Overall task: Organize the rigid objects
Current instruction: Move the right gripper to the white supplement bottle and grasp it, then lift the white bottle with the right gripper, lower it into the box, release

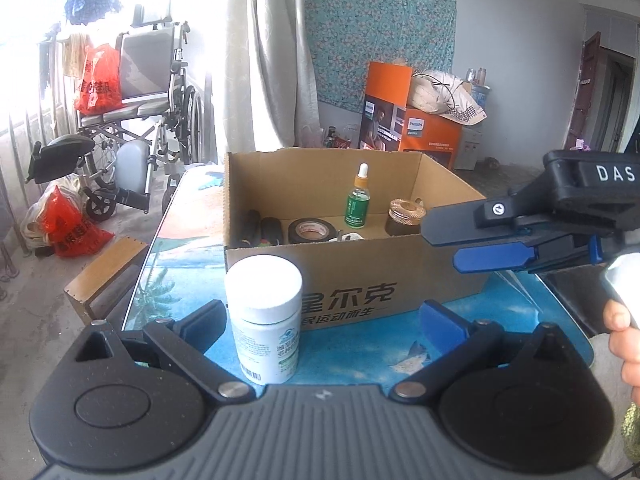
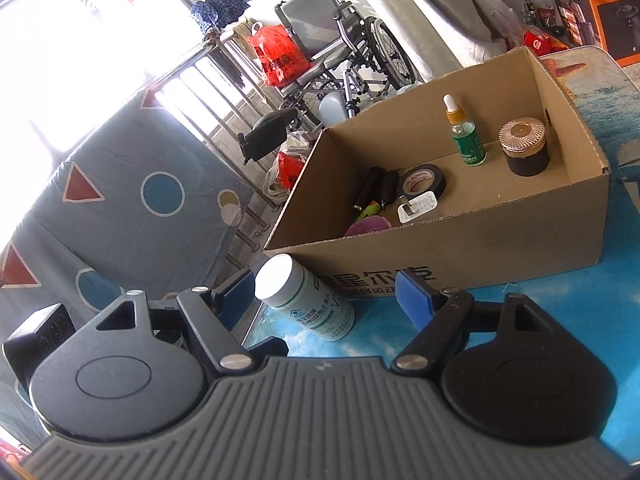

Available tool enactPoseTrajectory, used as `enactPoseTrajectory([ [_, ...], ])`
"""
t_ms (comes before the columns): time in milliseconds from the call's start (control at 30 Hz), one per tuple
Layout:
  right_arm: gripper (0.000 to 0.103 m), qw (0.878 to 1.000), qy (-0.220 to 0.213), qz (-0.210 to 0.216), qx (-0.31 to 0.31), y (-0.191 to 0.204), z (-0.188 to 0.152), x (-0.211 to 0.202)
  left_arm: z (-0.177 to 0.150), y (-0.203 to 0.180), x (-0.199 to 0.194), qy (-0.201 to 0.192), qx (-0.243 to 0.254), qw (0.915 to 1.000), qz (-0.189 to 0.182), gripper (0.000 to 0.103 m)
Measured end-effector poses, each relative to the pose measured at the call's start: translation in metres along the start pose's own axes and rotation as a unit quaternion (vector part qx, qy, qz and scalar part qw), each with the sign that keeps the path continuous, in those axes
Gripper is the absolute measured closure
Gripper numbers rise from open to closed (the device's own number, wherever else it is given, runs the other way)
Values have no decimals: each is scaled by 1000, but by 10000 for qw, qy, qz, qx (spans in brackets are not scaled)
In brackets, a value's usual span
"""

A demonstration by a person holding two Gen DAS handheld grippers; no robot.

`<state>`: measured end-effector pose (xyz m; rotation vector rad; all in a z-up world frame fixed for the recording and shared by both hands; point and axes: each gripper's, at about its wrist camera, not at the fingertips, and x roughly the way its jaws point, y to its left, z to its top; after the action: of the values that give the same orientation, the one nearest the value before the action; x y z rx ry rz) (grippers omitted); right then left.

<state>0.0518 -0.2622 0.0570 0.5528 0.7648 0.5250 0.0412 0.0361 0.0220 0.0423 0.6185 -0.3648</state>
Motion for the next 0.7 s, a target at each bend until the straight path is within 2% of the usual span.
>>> enactPoseTrajectory([
  [133,26,9997,189,164,12,11,5,38,-3,7,18,-42,116,9994,310,0],
  [333,39,9985,443,270,174,13,9,83,-3,17,46,17,135,9991,404,6],
  [500,51,9980,556,237,195,14,9,109,-4,26,56,129,-35,9992,375,23],
  [567,56,9977,600,249,209,13,8,116,-4,28,57,131,-94,9993,342,35],
  [667,63,9974,613,308,237,13,5,120,-6,28,57,175,-172,9995,219,48],
  [700,63,9973,601,326,260,12,5,120,-6,27,57,175,-165,9994,229,48],
])
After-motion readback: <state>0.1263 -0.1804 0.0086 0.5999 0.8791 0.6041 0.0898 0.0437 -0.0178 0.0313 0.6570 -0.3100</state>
